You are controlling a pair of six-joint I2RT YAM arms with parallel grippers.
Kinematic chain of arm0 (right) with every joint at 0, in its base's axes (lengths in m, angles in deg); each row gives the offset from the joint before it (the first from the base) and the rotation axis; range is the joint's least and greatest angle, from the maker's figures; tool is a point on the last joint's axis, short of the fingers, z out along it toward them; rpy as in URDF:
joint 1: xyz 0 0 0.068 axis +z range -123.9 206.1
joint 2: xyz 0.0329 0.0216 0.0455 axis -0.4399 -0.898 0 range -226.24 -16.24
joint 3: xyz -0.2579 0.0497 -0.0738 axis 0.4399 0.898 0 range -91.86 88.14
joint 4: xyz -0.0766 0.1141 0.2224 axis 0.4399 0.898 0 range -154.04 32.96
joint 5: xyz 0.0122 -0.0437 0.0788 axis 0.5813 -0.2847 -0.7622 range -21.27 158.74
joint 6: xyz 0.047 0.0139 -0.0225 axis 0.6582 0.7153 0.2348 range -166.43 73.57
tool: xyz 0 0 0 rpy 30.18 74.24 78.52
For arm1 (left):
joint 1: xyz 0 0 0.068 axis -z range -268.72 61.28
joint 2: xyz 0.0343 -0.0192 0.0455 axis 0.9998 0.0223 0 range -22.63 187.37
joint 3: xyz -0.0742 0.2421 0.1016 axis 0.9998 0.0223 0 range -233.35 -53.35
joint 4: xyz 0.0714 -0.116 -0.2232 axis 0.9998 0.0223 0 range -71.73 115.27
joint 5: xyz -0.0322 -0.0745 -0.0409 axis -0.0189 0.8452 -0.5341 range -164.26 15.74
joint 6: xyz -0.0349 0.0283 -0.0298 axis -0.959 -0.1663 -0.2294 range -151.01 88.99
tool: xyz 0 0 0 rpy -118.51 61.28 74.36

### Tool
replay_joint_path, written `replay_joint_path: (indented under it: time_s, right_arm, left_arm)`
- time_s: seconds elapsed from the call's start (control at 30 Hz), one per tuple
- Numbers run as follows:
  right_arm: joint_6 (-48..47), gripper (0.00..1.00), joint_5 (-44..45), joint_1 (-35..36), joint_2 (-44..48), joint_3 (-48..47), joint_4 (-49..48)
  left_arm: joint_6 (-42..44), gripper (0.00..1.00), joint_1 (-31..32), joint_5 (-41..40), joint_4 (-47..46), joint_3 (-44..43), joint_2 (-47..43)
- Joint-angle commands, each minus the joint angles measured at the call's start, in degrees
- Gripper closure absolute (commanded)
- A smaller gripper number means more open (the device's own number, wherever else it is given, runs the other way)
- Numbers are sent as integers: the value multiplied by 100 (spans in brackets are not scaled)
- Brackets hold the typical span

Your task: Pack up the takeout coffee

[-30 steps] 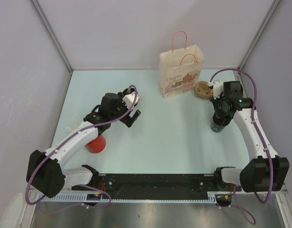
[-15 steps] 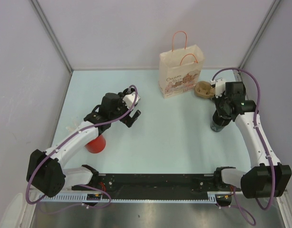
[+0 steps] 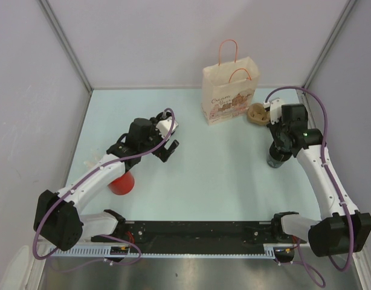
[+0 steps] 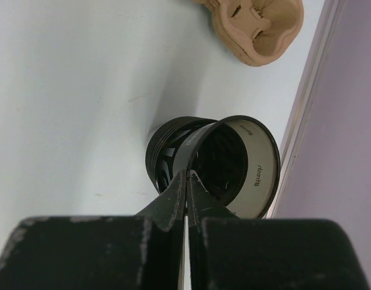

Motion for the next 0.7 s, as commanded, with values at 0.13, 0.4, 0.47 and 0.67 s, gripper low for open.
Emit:
replay_joint_path:
  time_s: [0.13, 0.4, 0.47, 0.67]
  right_arm:
    - [-72, 100, 672, 279, 304, -23, -303]
    - [-222, 100, 1146, 560, 444, -23, -391]
    - [-274, 100, 1243, 631, 471, -23, -443]
    - [-459, 100, 1691, 894, 567, -23, -479]
  left_arm:
    - [-94, 0, -32, 52, -213, -19, 27]
    - [-103, 1, -32, 25, -213, -19, 36]
    - [-94, 0, -32, 25, -222, -28, 36]
    - [-94, 1, -32, 8, -231, -19, 27]
